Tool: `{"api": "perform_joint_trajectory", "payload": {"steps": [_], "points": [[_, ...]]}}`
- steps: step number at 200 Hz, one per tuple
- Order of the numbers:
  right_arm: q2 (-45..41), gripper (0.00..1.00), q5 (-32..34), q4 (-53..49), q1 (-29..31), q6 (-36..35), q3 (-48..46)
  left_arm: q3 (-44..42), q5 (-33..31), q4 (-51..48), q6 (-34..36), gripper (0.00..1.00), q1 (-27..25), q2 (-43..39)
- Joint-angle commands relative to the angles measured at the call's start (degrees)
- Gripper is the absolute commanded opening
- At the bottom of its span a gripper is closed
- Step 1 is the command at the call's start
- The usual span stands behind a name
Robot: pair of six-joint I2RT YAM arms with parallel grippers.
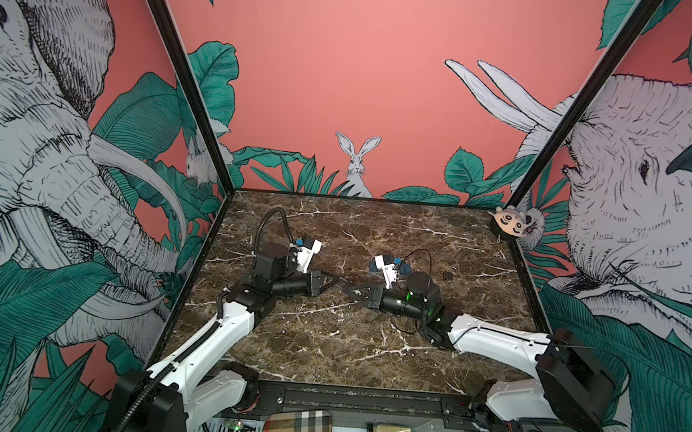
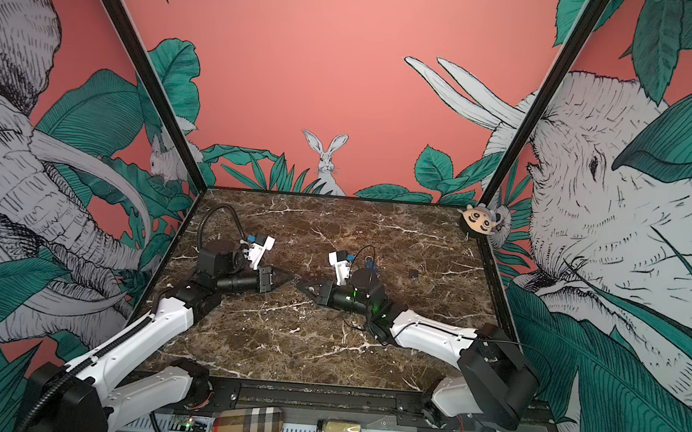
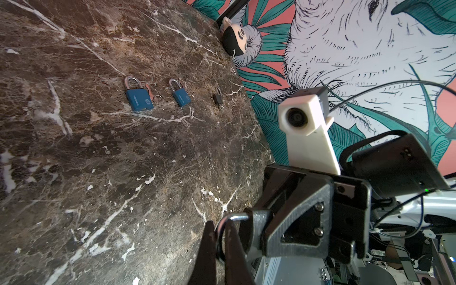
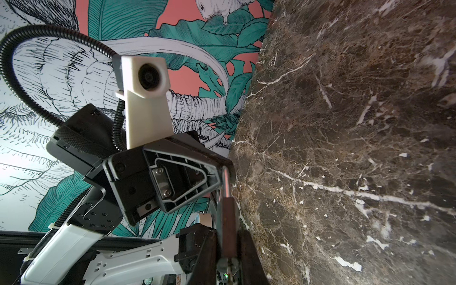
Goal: Lock with the key
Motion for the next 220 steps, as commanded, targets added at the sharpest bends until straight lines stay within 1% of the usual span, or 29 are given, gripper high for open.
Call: {"api": "perform_joint_trajectory", "payload": {"steps": [1, 48, 85, 119, 172, 220], "points": [[-0.19, 0.00, -1.82, 10.01, 0.43, 0.97, 1.32, -0.53, 2.29, 1.44, -0.16, 0.00, -0.21, -0.26], [0.13, 0.00, -1.58, 12.17, 0.42, 2.74, 1.87, -1.78, 3.48, 1.72, -0.45, 0.00, -0.41, -3.09], [0.91, 0.00, -1.54, 12.62, 0.93, 3.19, 2.92, -2.76, 4.04, 2.62, -1.11, 0.00, -0.93, -3.50], [1.67, 0.00, -0.94, 11.51, 1.81, 1.99, 3.93, -3.17, 4.66, 3.56, -3.05, 0.00, -1.71, -4.53], [2.75, 0.00, -0.17, 11.67, 2.62, 0.56, 5.76, -3.95, 4.44, 2.50, -3.94, 0.00, -2.70, -7.24], [4.83, 0.00, 0.61, 15.76, 3.40, 1.17, 7.97, -5.09, 3.65, 3.35, -5.28, 0.00, -3.93, -8.91]]}}
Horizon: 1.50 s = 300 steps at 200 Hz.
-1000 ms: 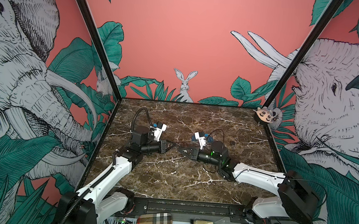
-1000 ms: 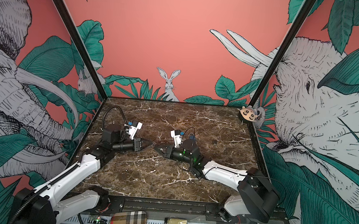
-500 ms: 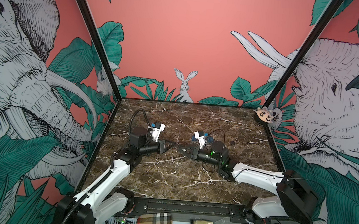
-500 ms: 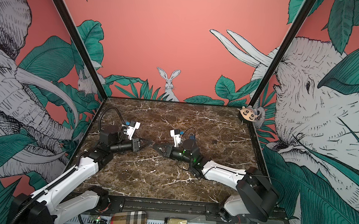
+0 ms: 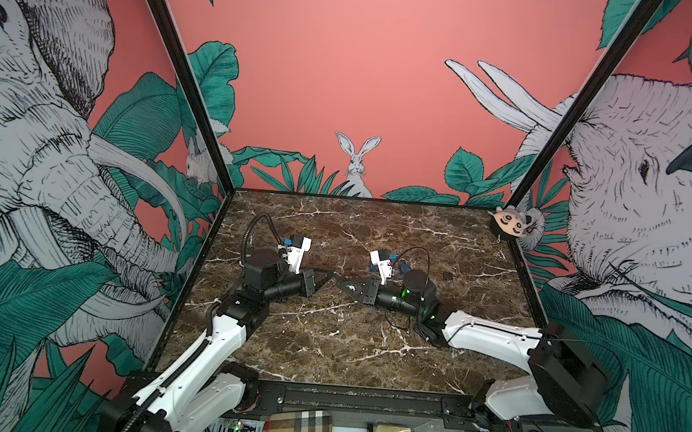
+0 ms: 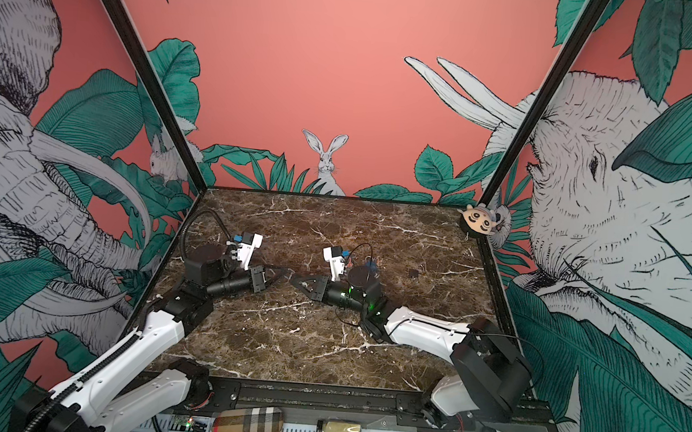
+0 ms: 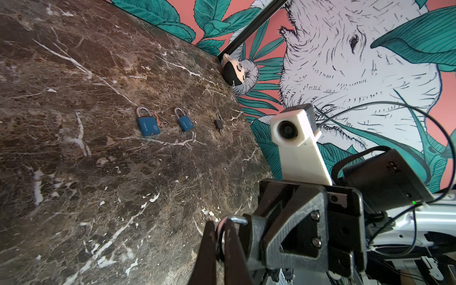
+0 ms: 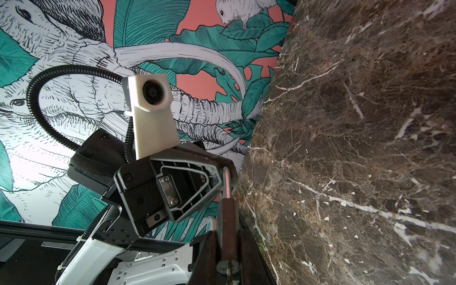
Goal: Lock with the key
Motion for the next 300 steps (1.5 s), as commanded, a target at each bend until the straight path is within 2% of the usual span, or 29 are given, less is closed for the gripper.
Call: {"api": "perform_joint_trajectory", "payload": {"steps": [1, 69, 127, 217, 258, 300], "points": [[1.42, 0.00, 0.59, 10.56, 1.99, -0.60, 5.20, -1.65, 8.97, -0.45, -1.09, 0.00, -4.12, -1.28], [1.00, 0.00, 1.84, 7.86, 2.55, -4.71, 8.29, -1.95, 9.83, -0.57, -2.44, 0.00, -5.51, -2.53], [1.40, 0.00, 2.79, 11.90, 2.27, -3.20, 8.67, -2.60, 10.44, -1.90, -2.19, 0.00, -5.49, -4.25], [-0.99, 0.00, 9.71, 10.65, 0.30, -3.41, 7.65, -3.68, 10.82, -3.25, -2.92, 0.00, -5.53, -6.48], [2.06, 0.00, 7.35, 11.84, -0.29, -1.93, 10.33, -3.42, 10.26, -3.81, -2.44, 0.00, -5.56, -6.59], [3.62, 0.00, 7.32, 14.14, 0.11, -0.71, 8.56, -3.24, 9.70, 0.90, -4.80, 0.00, -5.53, -5.19]]}}
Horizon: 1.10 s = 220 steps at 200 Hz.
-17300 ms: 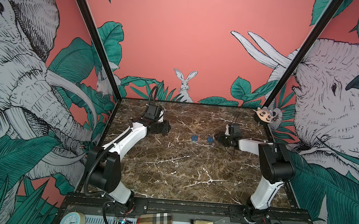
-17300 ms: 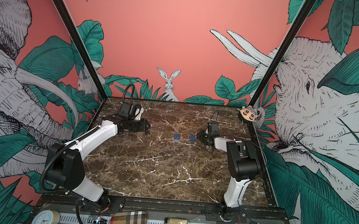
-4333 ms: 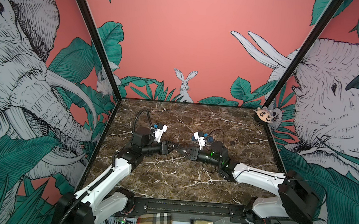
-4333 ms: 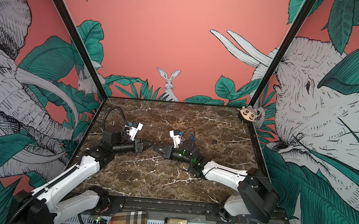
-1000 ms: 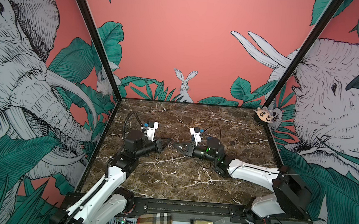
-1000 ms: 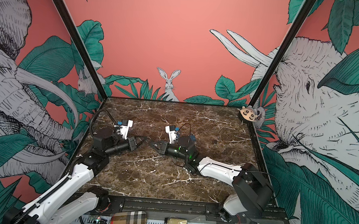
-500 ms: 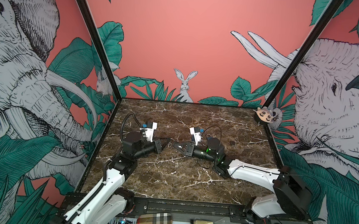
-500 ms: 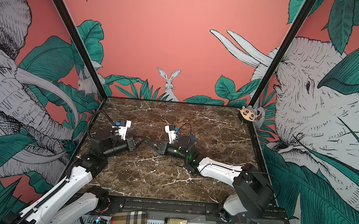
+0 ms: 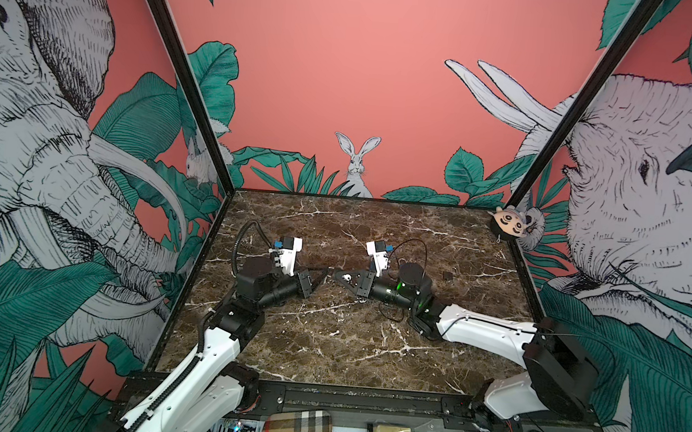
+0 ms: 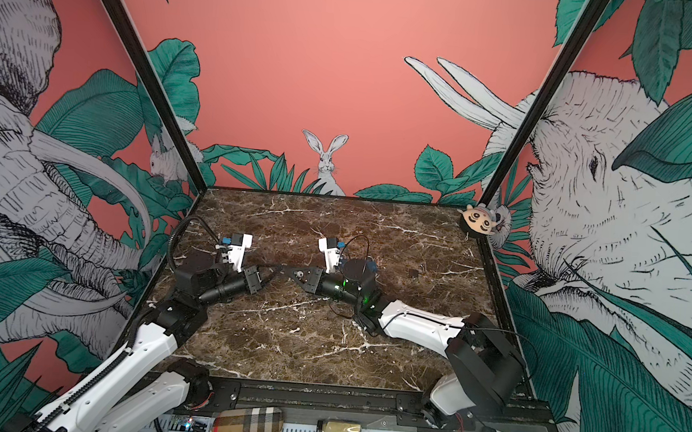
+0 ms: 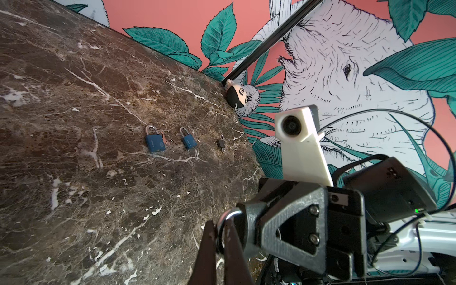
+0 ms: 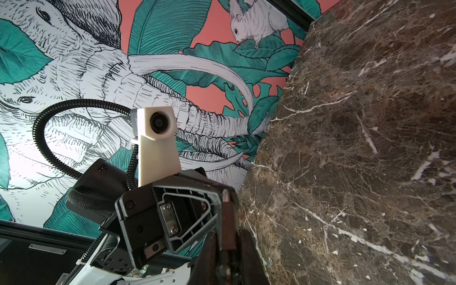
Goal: Lock with the key
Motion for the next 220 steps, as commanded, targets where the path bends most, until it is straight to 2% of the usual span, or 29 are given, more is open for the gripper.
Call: {"api": "perform_joint_trajectory", "payload": {"steps": [1, 59, 107, 183, 220], "points": [[1.18, 0.00, 4.05, 13.47, -0.04, 1.77, 3.54, -1.17, 16.01, -0.41, -0.66, 0.00, -4.15, 0.84], [-3.11, 0.00, 6.65, 10.35, -0.13, 0.60, -2.55, 2.59, 13.48, -2.50, 3.48, 0.00, -4.15, 5.81], [-5.76, 0.00, 7.62, 11.81, -0.23, 1.61, -7.24, 4.24, 14.55, 2.33, 1.99, 0.00, -4.13, 10.30], [-4.26, 0.00, 6.39, 16.95, -0.23, 4.29, -9.68, 4.21, 15.62, 7.58, -1.29, 0.00, -4.11, 10.75], [-2.68, 0.00, 5.58, 20.18, -0.23, 5.72, -9.60, 4.33, 14.62, 7.65, -1.55, 0.07, -4.15, 10.29]]}}
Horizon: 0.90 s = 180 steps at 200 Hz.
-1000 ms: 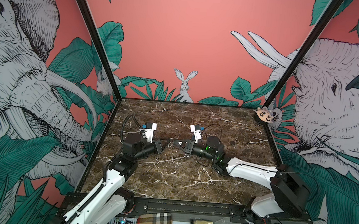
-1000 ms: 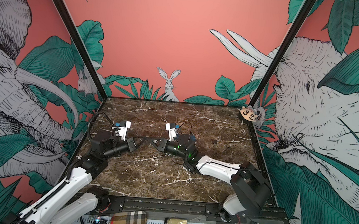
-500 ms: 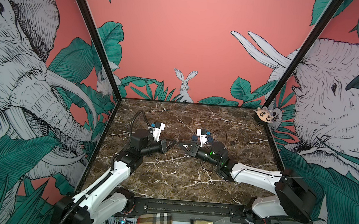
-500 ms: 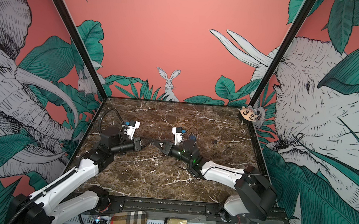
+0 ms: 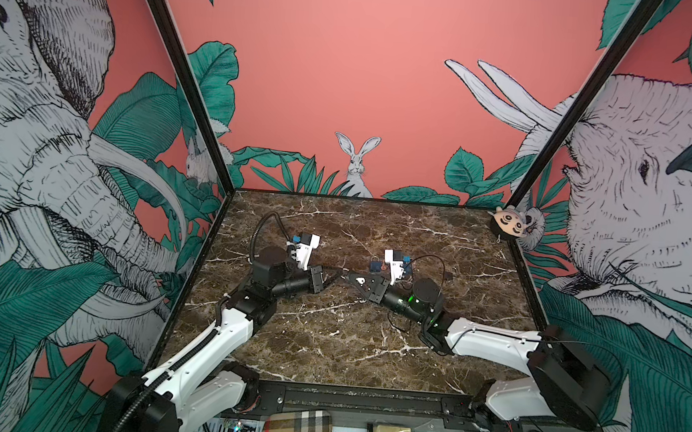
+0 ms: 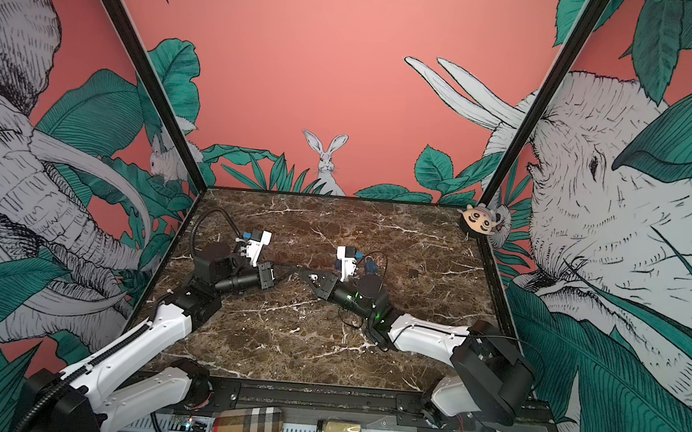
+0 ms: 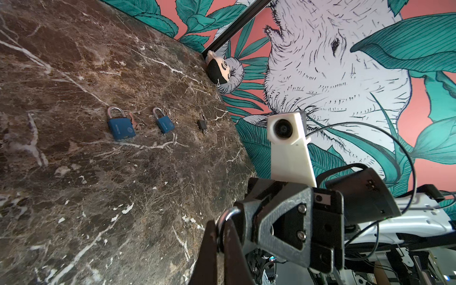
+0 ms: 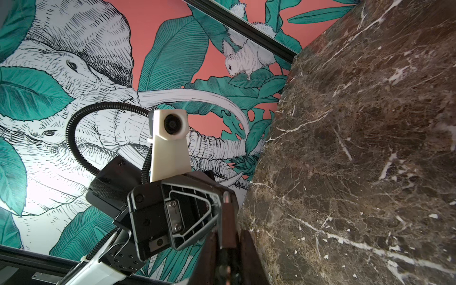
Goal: Lock with the key
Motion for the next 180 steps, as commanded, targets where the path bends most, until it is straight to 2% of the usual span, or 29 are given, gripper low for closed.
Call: {"api": "perform_joint_trajectory", "payload": {"steps": [1, 93, 180], "points": [[1.25, 0.00, -0.69, 8.39, 0.17, 1.36, 1.40, 1.20, 7.13, 1.27, -0.35, 0.07, -2.16, -0.66], [1.90, 0.00, -1.70, 8.64, 0.17, 1.83, 1.79, 1.07, 6.62, 3.49, -1.64, 0.08, -2.12, -0.02], [3.10, 0.00, -2.88, 9.18, 0.25, 1.42, 2.34, 2.05, 10.16, 7.87, -5.13, 0.07, -2.20, 3.50]]}}
